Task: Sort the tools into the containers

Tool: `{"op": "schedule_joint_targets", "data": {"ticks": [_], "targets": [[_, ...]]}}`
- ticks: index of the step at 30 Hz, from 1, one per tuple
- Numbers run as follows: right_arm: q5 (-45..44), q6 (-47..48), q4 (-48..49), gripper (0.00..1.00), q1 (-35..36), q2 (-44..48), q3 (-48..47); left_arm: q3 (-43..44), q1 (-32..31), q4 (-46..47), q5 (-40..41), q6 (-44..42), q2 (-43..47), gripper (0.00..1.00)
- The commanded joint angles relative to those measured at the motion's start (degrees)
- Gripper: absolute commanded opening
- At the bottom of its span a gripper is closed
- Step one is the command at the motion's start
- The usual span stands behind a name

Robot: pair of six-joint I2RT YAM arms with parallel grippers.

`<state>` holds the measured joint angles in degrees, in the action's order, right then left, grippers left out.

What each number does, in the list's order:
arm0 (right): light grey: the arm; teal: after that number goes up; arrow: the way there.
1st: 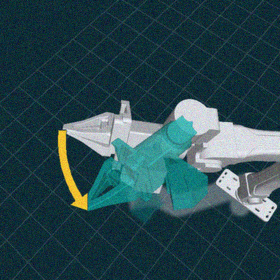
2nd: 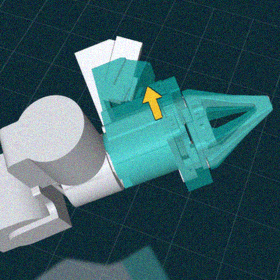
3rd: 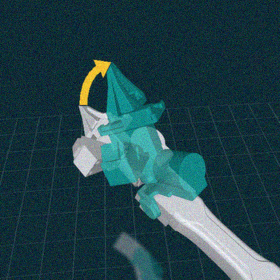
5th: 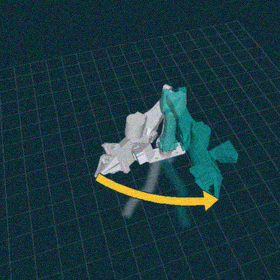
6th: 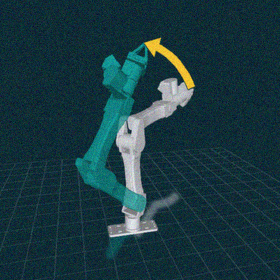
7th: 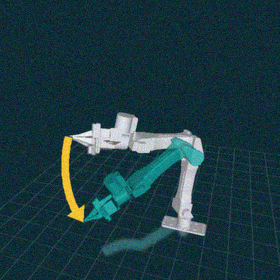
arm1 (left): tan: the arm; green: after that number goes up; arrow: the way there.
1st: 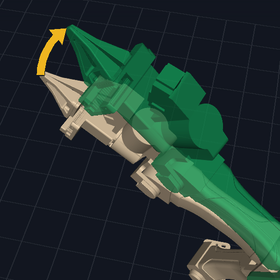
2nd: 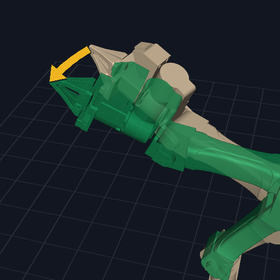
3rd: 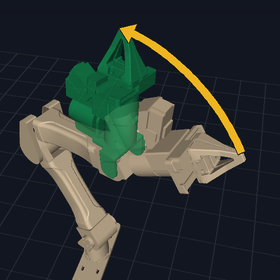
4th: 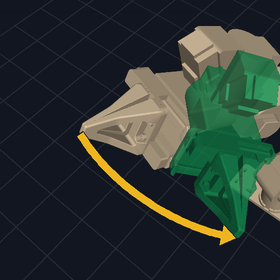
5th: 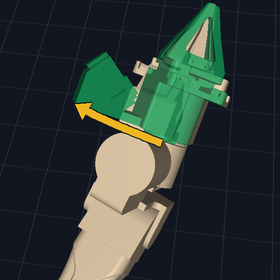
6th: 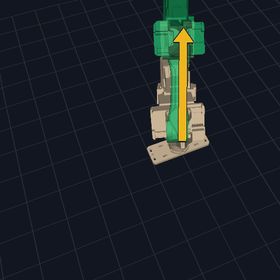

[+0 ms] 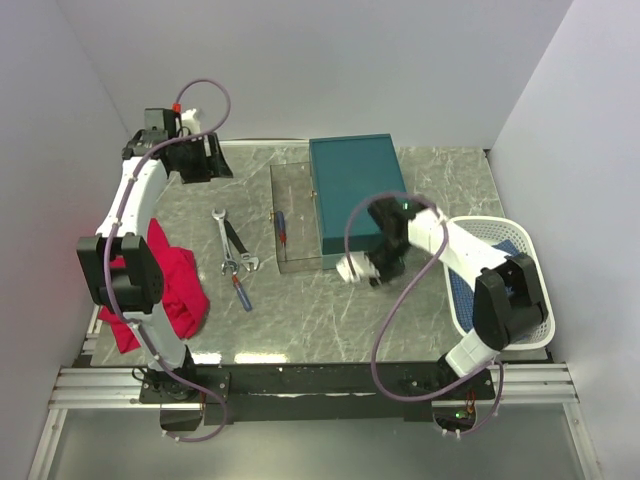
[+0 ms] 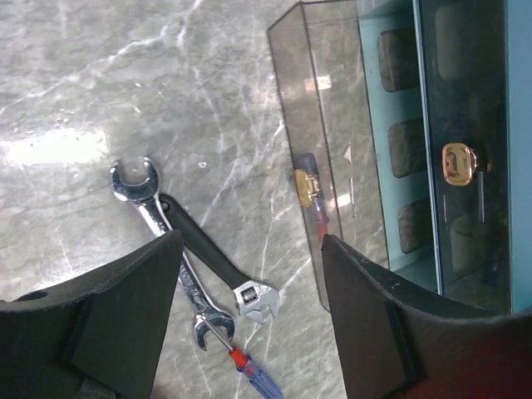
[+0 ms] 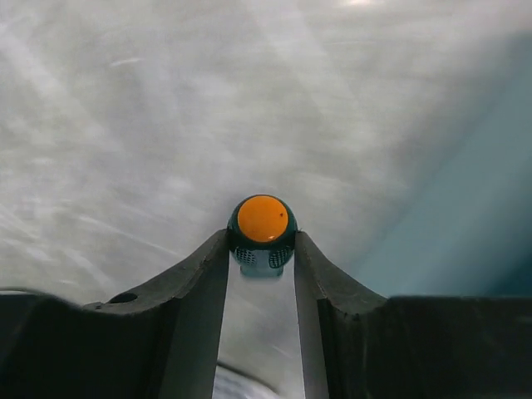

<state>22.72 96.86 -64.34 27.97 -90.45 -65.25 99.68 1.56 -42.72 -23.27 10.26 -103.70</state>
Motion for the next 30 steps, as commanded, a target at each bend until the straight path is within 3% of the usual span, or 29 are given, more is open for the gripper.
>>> {"op": "schedule_joint_targets", "data": {"ticks": [1, 5, 6, 7, 9, 12, 14, 18, 21, 22, 25, 28, 29, 30], "targets": [[9.2, -8.3, -12.3, 0.0, 2.4, -2.3, -25.4, -2.1, 2.8, 2.8, -4.2, 1.0, 1.7, 0.73], [18.4, -21.1, -17.9, 0.0, 5.3, -11.1, -47.8, -9.3, 5.7, 8.9, -7.2, 3.4, 5.2, 0.74], [20.8, -28.6, -18.3, 0.0, 6.0, -13.1, -52.7, -10.8, 6.0, 9.8, -7.6, 4.6, 6.0, 0.74], [23.7, -31.6, -18.1, 0.0, 7.0, -15.0, -61.2, -13.2, 6.3, 10.4, -7.8, 5.1, 7.4, 0.74], [25.0, -42.3, -12.3, 0.0, 7.5, -19.6, -66.9, -15.1, 6.9, 11.4, -7.8, 6.7, 8.3, 0.73], [22.7, -55.9, 3.2, 0.0, 7.0, -21.5, -66.2, -17.5, 7.5, 10.6, -7.5, 9.0, 9.0, 0.73], [19.1, -58.7, 8.4, 0.0, 7.0, -23.1, -64.2, -18.3, 7.6, 10.0, -8.2, 9.5, 9.3, 0.73], [17.0, -59.6, 10.4, 0.0, 6.7, -28.8, -67.9, -22.0, 7.6, 12.7, -7.4, 9.2, 11.8, 0.74], [18.2, -59.8, 13.3, 0.02, 5.7, -28.2, -63.9, -25.1, 7.7, 13.6, -3.9, 6.7, 12.6, 0.74], [18.0, -60.6, 14.9, 0.21, 5.6, -26.4, -62.2, -25.4, 7.6, 12.4, -4.2, 4.2, 11.9, 0.73], [15.2, -65.7, 22.7, 0.56, 5.0, -22.0, -55.3, -22.4, 7.5, 6.4, 2.2, 1.3, 9.9, 0.73], [14.1, -68.8, 28.9, 0.66, 4.2, -16.9, -48.1, -19.2, 7.4, 2.0, 4.4, -9.5, 10.4, 0.73], [13.9, -70.1, 30.3, 0.67, 3.9, -15.5, -46.2, -18.0, 7.4, -2.4, 3.8, -18.5, 10.2, 0.73], [13.7, -71.1, 33.3, 0.68, 3.8, -14.2, -42.5, -14.7, 7.3, -4.8, 3.7, -22.3, 9.7, 0.73]]}}
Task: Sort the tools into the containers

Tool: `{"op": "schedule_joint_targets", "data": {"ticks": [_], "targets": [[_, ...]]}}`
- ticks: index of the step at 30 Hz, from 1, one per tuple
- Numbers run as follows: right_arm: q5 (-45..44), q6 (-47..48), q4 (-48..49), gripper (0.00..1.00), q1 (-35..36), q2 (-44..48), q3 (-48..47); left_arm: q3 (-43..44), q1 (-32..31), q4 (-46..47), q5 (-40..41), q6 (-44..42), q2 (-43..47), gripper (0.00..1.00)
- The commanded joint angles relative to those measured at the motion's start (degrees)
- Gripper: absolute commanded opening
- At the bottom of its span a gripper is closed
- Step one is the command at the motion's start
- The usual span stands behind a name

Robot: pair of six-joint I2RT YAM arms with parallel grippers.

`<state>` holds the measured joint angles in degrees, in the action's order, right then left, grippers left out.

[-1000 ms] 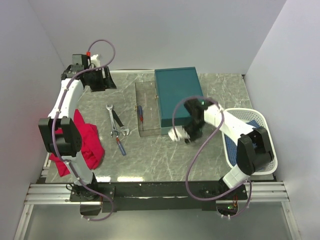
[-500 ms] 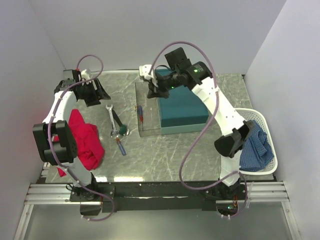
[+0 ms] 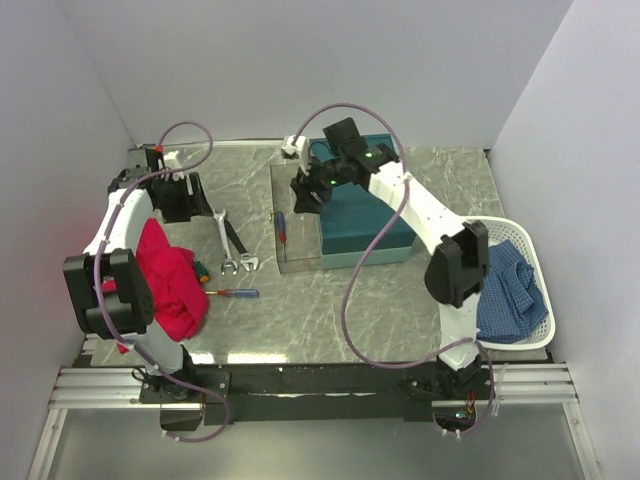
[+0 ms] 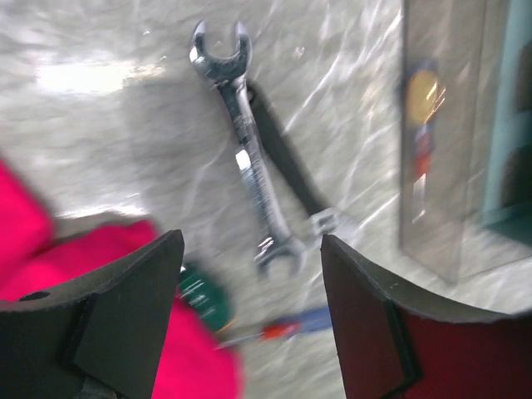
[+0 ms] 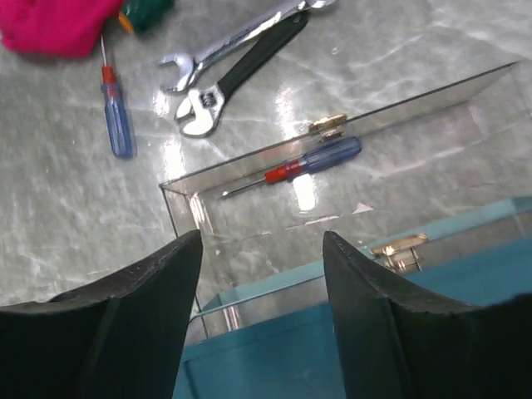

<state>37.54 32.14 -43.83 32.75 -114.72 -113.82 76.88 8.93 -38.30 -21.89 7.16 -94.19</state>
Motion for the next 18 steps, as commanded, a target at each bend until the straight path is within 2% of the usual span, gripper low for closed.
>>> {"op": "schedule_joint_targets", "data": {"ticks": [1, 2, 4, 5, 7, 11, 15, 18], "targets": [[-1.3, -7.4, 14.3, 0.69, -1.5, 12.4, 8.0, 10.0, 0.0, -12.8, 1.1, -23.7, -0.9, 0.73], [-1.2, -9.5, 15.6, 0.7, -1.6, 13.5, 9.6, 11.7, 0.2, -19.0, -0.3, -33.7, -1.6, 0.73], [-1.8, -11.2, 18.2, 0.7, -1.8, 15.6, 13.3, 15.5, 0.0, -23.3, 2.2, -37.5, -4.2, 0.71], [-2.9, -12.4, 18.7, 0.7, -1.7, 16.1, 14.1, 17.2, -0.1, -30.8, 1.6, -41.8, -5.6, 0.7], [-3.9, -12.5, 19.7, 0.71, -1.8, 17.2, 16.0, 18.3, -0.7, -34.5, 2.5, -43.8, -8.5, 0.65], [-6.3, -10.2, 19.7, 0.71, -1.9, 18.6, 17.7, 13.5, -2.1, -36.2, 1.5, -41.7, -9.4, 0.62], [-7.9, -8.6, 19.1, 0.71, -2.2, 19.9, 19.5, 7.8, -4.5, -33.6, -2.4, -36.6, -9.2, 0.59], [-7.8, -8.2, 18.7, 0.71, -2.7, 20.1, 20.3, 4.6, -4.9, -29.6, -2.1, -30.7, -9.0, 0.58]]}}
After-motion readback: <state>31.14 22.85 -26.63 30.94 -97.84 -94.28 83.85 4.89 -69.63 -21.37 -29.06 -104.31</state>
